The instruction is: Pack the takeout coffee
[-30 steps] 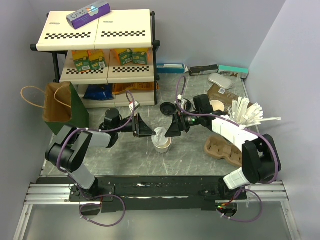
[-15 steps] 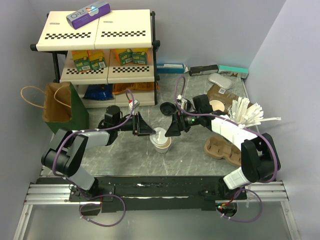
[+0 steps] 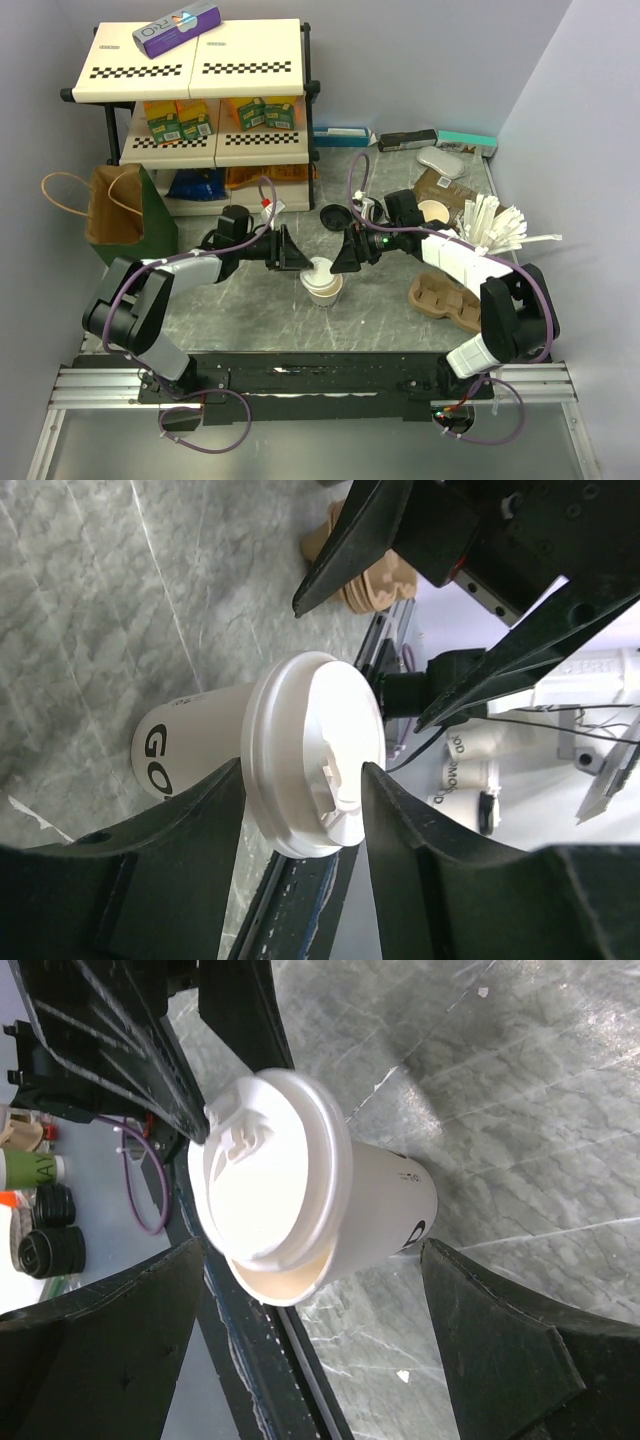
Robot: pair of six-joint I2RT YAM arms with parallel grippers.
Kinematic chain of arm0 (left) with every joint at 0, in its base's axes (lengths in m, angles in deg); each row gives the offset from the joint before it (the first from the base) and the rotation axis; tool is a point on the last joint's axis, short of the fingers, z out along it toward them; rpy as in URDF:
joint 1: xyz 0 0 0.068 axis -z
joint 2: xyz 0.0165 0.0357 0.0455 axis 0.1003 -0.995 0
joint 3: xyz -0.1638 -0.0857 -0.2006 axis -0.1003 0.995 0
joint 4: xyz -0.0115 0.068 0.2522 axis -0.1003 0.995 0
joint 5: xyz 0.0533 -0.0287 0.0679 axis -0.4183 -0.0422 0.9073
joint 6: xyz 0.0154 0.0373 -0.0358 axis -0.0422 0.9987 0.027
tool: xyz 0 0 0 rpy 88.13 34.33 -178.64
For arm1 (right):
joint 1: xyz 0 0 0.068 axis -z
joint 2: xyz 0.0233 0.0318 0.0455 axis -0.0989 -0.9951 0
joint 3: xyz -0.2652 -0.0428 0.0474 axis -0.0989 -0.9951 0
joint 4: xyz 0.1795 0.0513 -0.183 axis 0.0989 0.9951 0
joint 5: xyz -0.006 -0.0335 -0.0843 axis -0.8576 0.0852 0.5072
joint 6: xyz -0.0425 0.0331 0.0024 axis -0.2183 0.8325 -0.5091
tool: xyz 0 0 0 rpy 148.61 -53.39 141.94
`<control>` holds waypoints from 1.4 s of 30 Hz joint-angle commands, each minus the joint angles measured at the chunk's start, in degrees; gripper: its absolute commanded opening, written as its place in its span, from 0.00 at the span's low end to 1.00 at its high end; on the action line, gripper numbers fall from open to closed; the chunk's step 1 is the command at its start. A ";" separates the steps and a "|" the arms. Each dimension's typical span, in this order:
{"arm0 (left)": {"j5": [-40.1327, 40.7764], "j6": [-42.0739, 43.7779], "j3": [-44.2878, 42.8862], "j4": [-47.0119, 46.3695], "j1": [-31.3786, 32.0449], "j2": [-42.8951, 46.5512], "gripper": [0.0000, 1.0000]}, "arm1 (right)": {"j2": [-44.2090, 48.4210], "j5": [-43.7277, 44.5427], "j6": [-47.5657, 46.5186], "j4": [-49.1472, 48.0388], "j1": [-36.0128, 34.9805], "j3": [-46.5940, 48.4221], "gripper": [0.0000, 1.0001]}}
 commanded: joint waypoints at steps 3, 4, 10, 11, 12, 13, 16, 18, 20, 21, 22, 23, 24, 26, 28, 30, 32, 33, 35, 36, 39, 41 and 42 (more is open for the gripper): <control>1.74 6.50 -4.00 5.46 2.64 1.56 0.55 | -1.50 0.22 -1.14 0.71 -0.28 3.15 0.93; 2.00 7.29 -4.52 5.82 2.90 1.56 0.55 | -1.41 0.22 -1.06 0.53 -0.37 3.06 0.93; 2.09 8.78 -5.49 7.31 3.78 1.21 0.56 | -1.06 0.31 -1.05 0.36 -0.37 2.62 0.93; 2.27 8.96 -5.50 7.49 3.95 1.29 0.56 | -0.88 0.48 -1.32 0.44 -0.37 2.62 0.93; 2.36 9.31 -5.50 7.84 4.04 1.29 0.56 | -0.79 0.66 -1.49 0.62 -0.37 2.62 0.93; 2.62 9.92 -5.67 8.19 4.13 1.29 0.56 | -0.71 0.92 -1.67 1.05 -0.37 2.54 0.93; 3.58 11.59 -6.02 9.59 4.13 1.29 0.56 | -0.44 1.89 -2.55 1.85 -0.37 2.36 0.93; 4.55 12.82 -6.37 11.35 4.31 1.29 0.56 | -0.18 1.81 -2.90 2.38 -0.37 2.01 0.93; 4.64 13.80 -6.64 11.88 4.40 1.38 0.55 | -0.09 1.54 -2.73 2.29 -0.37 1.22 0.92; 4.64 13.80 -6.64 11.88 4.40 1.29 0.55 | 0.00 1.45 -2.72 2.20 -0.37 0.96 0.92; 4.55 13.88 -6.64 11.80 4.40 1.38 0.55 | 0.09 1.36 -2.46 2.03 -0.37 0.87 0.92; 4.64 13.80 -6.55 11.80 4.40 1.47 0.55 | 0.00 1.45 -2.37 1.85 -0.46 0.52 0.92; 4.55 13.88 -6.46 11.62 4.40 1.47 0.55 | 0.00 1.36 -2.20 1.85 -0.54 0.43 0.91; 4.20 14.06 -6.29 11.62 4.48 1.64 0.55 | 0.00 1.36 -2.37 1.94 -0.81 0.25 0.89; 3.77 14.50 -6.20 11.80 4.48 1.99 0.55 | 0.09 1.89 -2.98 2.99 -1.24 0.25 0.88; 3.67 14.76 -6.11 11.80 4.48 2.26 0.54 | 0.00 2.94 -4.13 3.43 -2.04 0.51 0.87; 3.15 14.76 -5.94 11.36 4.48 2.61 0.54 | 0.00 3.64 -4.66 3.96 -2.47 0.51 0.86; 3.06 14.94 -6.02 11.36 4.57 2.70 0.54 | -0.09 3.65 -4.74 4.05 -2.56 0.51 0.86; 2.53 15.47 -6.11 11.44 4.75 3.22 0.53 | -0.35 3.56 -5.18 5.10 -3.00 0.77 0.85; 2.36 15.82 -6.11 11.44 4.83 3.31 0.53 | -0.44 3.65 -5.27 5.10 -3.09 0.78 0.84; 1.83 16.43 -6.46 11.44 5.27 3.93 0.53 | -0.09 3.56 -5.71 5.28 -3.36 0.60 0.84; 1.74 16.78 -6.64 12.06 5.71 4.37 0.53 | 0.35 3.65 -5.89 6.07 -3.36 0.69 0.84; 1.83 17.22 -6.64 12.23 5.89 4.46 0.53 | 0.52 3.91 -5.89 6.42 -3.44 0.69 0.84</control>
